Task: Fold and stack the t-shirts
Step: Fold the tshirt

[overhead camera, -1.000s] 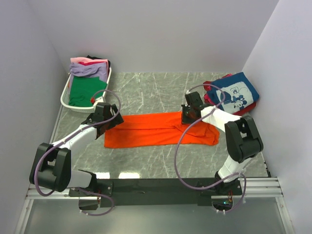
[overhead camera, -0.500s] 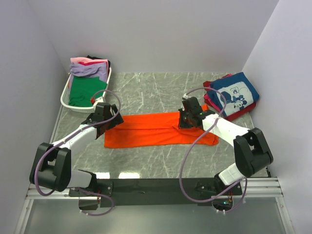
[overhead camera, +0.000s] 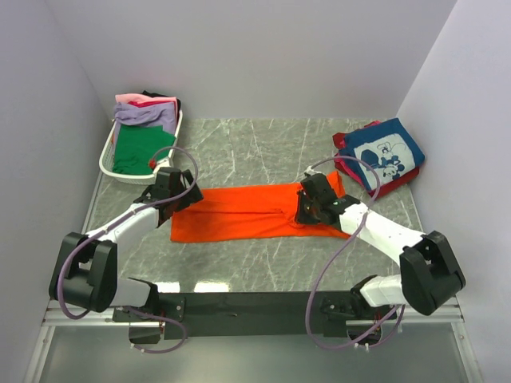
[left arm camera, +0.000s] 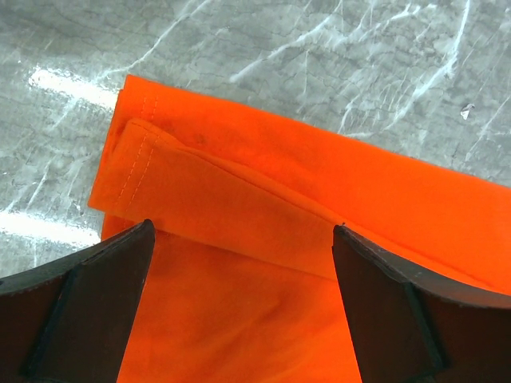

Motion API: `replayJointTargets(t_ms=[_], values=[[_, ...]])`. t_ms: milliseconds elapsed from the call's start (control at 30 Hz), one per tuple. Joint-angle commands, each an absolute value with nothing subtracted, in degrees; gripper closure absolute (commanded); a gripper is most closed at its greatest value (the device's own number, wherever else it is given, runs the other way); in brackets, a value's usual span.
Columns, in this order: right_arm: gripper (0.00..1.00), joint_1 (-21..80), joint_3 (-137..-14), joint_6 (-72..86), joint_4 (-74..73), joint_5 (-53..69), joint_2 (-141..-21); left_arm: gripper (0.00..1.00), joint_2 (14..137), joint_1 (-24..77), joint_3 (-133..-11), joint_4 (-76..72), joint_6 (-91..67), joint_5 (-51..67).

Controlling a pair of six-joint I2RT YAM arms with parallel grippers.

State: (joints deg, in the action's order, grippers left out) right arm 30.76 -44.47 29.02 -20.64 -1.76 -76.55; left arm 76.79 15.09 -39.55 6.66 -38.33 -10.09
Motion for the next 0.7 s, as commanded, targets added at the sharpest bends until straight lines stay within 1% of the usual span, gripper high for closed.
replayJointTargets(t_ms=[0,33,100,167,200,333,500,667], values=[[0.78,31.6,-43.3,30.9,-21.7,-3.1,-73.7,0.01,78.0,14.9,-40.6,4.1,-37.6,-8.8],[0.73,31.8,-43.2,31.0,-22.2,-2.9,-73.1,0.01,78.1,14.9,-40.8,4.0,-37.7,-8.7],[0.69,31.8,-43.9,30.9,-23.2,-3.2,-71.5,0.01,78.8,14.9,-41.5,3.5,-37.8,-9.0],[0.63,31.9,-44.8,30.3,-24.7,-5.1,-69.5,0.01,79.3,14.9,-42.1,3.3,-37.9,-9.1],[0.58,31.8,-45.8,30.1,-25.8,-7.7,-69.0,0.01,79.9,14.9,-42.9,3.2,-37.8,-9.2],[0.46,30.1,-47.4,29.3,-28.1,-14.2,-68.1,0.01,81.1,16.0,-44.9,3.1,-37.4,-10.1],[0.46,19.8,-45.7,26.8,-25.1,-11.3,-69.3,0.01,83.1,19.2,-48.2,2.8,-37.4,-11.0],[0.45,15.6,-46.2,24.4,-22.2,-10.4,-72.9,0.01,88.0,23.5,-53.9,3.0,-37.2,-10.6]])
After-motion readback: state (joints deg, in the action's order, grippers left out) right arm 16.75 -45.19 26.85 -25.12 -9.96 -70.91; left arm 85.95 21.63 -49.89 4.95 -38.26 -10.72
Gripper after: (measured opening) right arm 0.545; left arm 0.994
